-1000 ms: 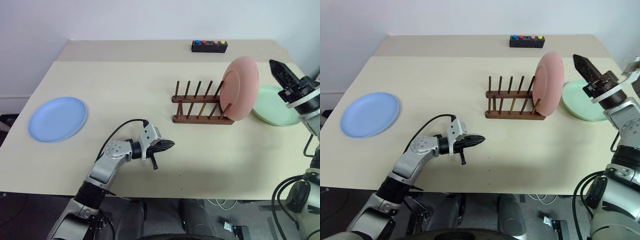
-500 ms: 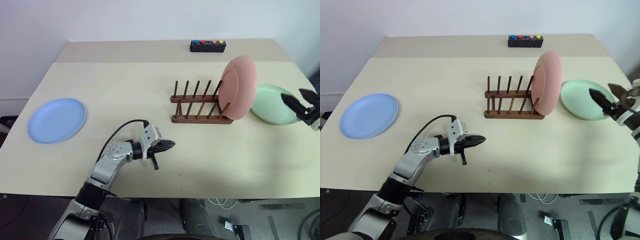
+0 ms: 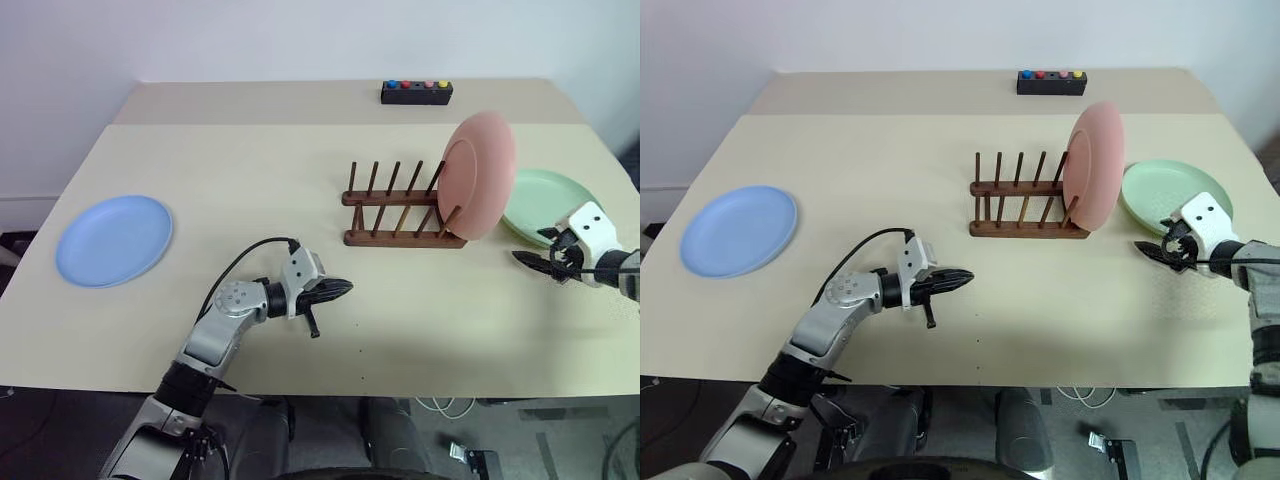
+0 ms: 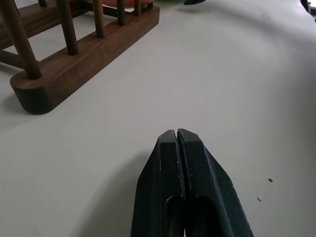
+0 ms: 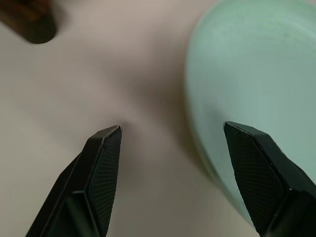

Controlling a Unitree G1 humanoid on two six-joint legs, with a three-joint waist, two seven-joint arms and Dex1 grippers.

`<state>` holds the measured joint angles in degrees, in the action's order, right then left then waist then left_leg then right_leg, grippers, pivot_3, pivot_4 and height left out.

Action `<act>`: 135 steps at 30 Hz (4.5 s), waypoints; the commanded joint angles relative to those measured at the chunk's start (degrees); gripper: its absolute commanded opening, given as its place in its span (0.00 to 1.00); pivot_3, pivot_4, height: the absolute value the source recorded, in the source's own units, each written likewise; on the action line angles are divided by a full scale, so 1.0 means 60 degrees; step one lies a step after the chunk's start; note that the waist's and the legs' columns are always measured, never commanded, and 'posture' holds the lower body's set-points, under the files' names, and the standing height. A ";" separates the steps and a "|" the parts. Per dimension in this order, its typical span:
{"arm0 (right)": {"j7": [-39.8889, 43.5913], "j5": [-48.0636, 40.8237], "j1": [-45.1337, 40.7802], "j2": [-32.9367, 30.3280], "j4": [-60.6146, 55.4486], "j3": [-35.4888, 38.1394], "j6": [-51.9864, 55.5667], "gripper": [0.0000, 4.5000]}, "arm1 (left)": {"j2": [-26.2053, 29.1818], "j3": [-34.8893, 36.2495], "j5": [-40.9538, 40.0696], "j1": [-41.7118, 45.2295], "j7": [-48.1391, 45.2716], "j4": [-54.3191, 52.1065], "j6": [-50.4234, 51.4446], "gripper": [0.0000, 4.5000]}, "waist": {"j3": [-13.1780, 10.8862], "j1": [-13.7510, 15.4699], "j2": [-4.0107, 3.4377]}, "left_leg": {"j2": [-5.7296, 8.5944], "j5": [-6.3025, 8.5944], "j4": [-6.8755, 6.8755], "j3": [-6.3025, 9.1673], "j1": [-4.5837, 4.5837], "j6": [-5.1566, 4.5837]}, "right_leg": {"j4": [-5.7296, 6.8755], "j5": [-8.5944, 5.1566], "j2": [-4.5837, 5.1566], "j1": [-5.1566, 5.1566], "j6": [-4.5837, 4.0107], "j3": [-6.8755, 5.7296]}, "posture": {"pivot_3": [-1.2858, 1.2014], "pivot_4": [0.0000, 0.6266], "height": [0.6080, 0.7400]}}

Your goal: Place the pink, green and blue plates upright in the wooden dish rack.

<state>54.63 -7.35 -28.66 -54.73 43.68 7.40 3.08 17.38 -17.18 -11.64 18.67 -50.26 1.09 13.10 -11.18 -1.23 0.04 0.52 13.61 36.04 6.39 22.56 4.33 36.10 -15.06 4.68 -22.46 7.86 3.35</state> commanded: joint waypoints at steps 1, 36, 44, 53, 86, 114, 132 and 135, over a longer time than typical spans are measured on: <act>0.0147 0.0215 -0.0635 -0.0025 0.0781 -0.0072 -0.0175 0.74 | 0.0024 0.0072 0.0020 -0.0052 0.0068 -0.0345 -0.0103 0.00 | 0.0000 0.0006 -0.0001 | 0.0000 0.0000 -0.0001 0.0002 0.0000 0.0000 | 0.0001 0.0000 0.0000 0.0000 0.0000 0.0000 | 0.52 0.24 0.96; -0.2388 -0.5074 -0.1541 0.1601 -0.4583 0.4173 0.1889 0.01 | 0.0027 0.0014 0.0004 -0.0009 0.0017 -0.0263 -0.0084 0.00 | 0.0001 0.0008 -0.0003 | 0.0000 0.0000 -0.0003 0.0009 -0.0005 0.0000 | 0.0006 0.0001 0.0000 0.0008 0.0004 0.0001 | 0.52 0.24 0.96; -0.2009 -1.0386 -0.1444 0.2085 -0.7897 0.4535 0.6044 0.01 | 0.0059 0.0043 -0.0006 -0.0045 0.0031 -0.0289 -0.0068 0.00 | 0.0000 0.0052 -0.0005 | 0.0000 0.0001 -0.0005 0.0015 -0.0003 -0.0002 | 0.0006 0.0000 0.0000 0.0007 0.0000 -0.0001 | 0.52 0.24 0.96; -0.2830 -1.2367 -0.0921 0.3100 -0.8734 0.3813 0.7236 0.01 | 0.0038 0.0042 -0.0035 -0.0057 0.0046 -0.0304 -0.0027 0.00 | 0.0001 0.0041 -0.0006 | -0.0001 0.0001 -0.0002 0.0014 0.0001 -0.0003 | 0.0007 0.0000 -0.0001 0.0003 0.0000 -0.0001 | 0.52 0.24 0.96; -0.4277 -1.1511 -0.0502 0.3993 -0.7174 0.3036 0.7502 0.01 | 0.0019 0.0088 0.0007 -0.0035 0.0112 -0.0250 -0.0060 0.00 | 0.0000 0.0038 -0.0006 | -0.0002 0.0001 -0.0003 0.0013 0.0015 -0.0003 | 0.0007 0.0000 -0.0003 -0.0014 0.0000 -0.0001 | 0.52 0.24 0.96; -0.3096 -0.9308 -0.0947 0.3031 -0.8636 0.2788 0.6250 0.63 | 0.0037 0.0101 -0.0027 -0.0046 0.0143 -0.0286 -0.0068 0.00 | 0.0000 0.0036 -0.0006 | -0.0001 0.0001 -0.0003 0.0013 0.0030 -0.0003 | 0.0005 0.0000 -0.0003 -0.0028 0.0001 -0.0003 | 0.52 0.24 0.96; -0.1244 -0.4259 -0.0302 0.2127 -1.1073 -0.0970 0.3563 0.63 | 0.0914 0.3232 -0.0657 0.0167 0.2095 -0.1066 0.0697 0.64 | -0.0011 0.0053 0.0014 | -0.0004 0.0000 0.0007 0.0020 0.0078 -0.0001 | -0.0003 0.0005 -0.0002 -0.0067 0.0002 -0.0015 | 0.52 0.24 0.96; -0.1502 -0.3681 -0.0395 0.2416 -1.0871 -0.1250 0.3365 0.63 | 0.1369 0.4549 -0.0565 0.0271 0.3295 -0.1268 0.1169 0.99 | -0.0014 0.0035 0.0018 | -0.0005 -0.0001 0.0009 0.0029 0.0115 0.0001 | 0.0010 0.0007 -0.0003 -0.0111 0.0002 -0.0021 | 0.52 0.24 0.96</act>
<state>46.42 -31.06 -29.79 -40.84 -20.96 -0.50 25.04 24.23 5.48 -14.91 19.22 -34.23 -3.82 19.23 -11.26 -1.01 0.15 0.50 13.59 36.09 6.58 23.29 4.35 36.20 -15.02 4.66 -23.22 7.86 3.22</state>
